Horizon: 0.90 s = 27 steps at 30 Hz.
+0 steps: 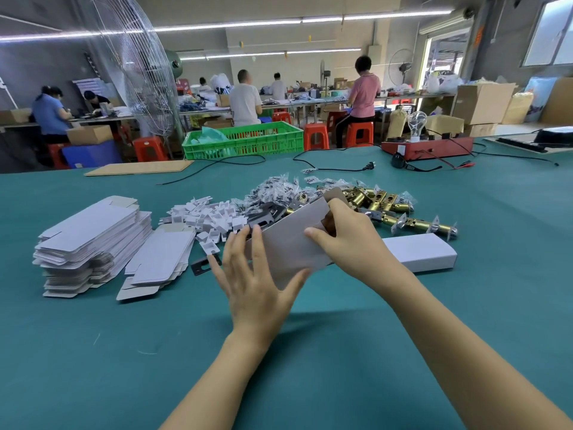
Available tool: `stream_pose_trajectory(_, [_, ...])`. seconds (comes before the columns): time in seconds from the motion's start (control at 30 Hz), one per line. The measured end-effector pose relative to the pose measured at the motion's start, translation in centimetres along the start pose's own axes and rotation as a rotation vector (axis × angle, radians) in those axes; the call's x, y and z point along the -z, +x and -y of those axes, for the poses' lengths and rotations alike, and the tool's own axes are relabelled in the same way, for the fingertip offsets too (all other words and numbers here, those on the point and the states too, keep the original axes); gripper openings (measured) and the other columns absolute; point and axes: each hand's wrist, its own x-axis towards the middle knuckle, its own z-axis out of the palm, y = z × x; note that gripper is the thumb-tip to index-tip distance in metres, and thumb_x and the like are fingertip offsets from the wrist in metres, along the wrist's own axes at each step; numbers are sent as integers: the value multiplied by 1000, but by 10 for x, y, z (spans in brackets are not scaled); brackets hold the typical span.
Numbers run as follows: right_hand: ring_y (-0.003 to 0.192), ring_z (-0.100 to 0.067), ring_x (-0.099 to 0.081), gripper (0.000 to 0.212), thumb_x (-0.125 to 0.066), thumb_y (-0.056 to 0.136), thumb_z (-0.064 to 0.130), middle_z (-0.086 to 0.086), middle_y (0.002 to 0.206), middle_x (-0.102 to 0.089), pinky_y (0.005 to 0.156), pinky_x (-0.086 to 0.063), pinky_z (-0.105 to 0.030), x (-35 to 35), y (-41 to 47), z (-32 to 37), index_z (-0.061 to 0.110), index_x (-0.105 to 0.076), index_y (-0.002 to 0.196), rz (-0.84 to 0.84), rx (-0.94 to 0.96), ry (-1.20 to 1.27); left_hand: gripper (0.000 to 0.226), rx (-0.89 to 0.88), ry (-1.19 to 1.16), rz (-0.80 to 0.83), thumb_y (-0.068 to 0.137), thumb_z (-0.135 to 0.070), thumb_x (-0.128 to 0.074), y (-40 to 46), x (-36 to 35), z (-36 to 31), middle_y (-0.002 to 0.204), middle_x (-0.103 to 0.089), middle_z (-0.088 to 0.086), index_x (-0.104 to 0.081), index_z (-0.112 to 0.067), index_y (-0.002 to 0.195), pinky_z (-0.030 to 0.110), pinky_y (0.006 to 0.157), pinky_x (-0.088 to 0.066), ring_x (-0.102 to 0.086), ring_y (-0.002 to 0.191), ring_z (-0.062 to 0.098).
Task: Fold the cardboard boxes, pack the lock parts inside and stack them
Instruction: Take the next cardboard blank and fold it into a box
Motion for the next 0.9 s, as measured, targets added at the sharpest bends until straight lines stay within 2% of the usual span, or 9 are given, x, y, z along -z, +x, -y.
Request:
stream_pose_trajectory(0.07, [65,-16,-41,38,-64,91,28,1,69,-45,57,-30,-33,-4,0,3,16,-32,73,16,-28,9,105,-126,85,6,71,-74,-53,-2,-2,-1,145,-36,17,-32,-1,144,68,112,-9,-32,137,32])
stream_pose_trajectory(0.13, [70,-21,-45,32,-64,90,28,1,70,-47,61,-34,-36,-8,-1,4,12,-39,78,31,-45,-8,112,-192,111,23,66,-74,-59,-4,-6,-2,143,-38,20,-31,3,143,70,111,-10,-33,136,32])
stream_pose_trajectory(0.23, [73,-23,-47,27,-65,88,28,1,71,-48,67,-40,-38,-11,-1,3,9,-46,84,28,-53,-12,118,-153,109,34,56,-66,-76,-3,-10,-2,130,-50,27,-37,10,138,69,111,-13,-39,127,33])
stream_pose_trajectory(0.33, [68,-19,-43,27,-67,85,27,3,67,-46,63,-37,-36,-9,-1,5,11,-47,79,40,-37,-9,116,-129,96,21,51,-57,-84,-2,-10,-1,122,-55,27,-41,11,134,63,112,-20,-43,119,33])
stream_pose_trajectory(0.43, [60,-19,-32,38,-67,83,26,-1,60,-35,54,-24,-36,-7,-2,7,13,-35,67,140,18,-102,105,-97,50,16,52,-51,-84,-3,-8,-1,117,-60,25,-47,10,130,54,97,-44,-49,110,35])
stream_pose_trajectory(0.5, [57,-19,-28,46,-66,84,27,-2,60,-30,52,-19,-35,-7,-4,9,14,-27,63,180,62,-162,91,-65,20,4,62,-53,-70,-1,-5,-4,114,-63,24,-54,11,125,48,85,-50,-60,103,38])
stream_pose_trajectory(0.63, [52,-13,-27,49,-64,87,30,1,56,-29,51,-18,-34,-11,-6,14,17,-24,61,128,82,-157,82,-44,18,-35,67,-53,-55,2,1,-9,107,-67,23,-62,12,116,44,78,-54,-68,94,39])
stream_pose_trajectory(0.8, [52,-12,-32,47,-61,89,34,2,55,-34,49,-18,-32,-13,-9,17,24,-24,62,43,115,-205,71,-80,0,-36,71,-49,-56,4,4,-10,92,-69,19,-66,11,107,36,63,-55,-69,78,35])
stream_pose_trajectory(0.9, [57,-19,-36,40,-60,90,35,4,54,-34,48,-18,-30,-16,-10,17,25,-28,67,9,163,-236,67,-83,5,-35,69,-51,-64,5,5,-12,82,-68,13,-67,8,100,31,53,-52,-69,69,30])
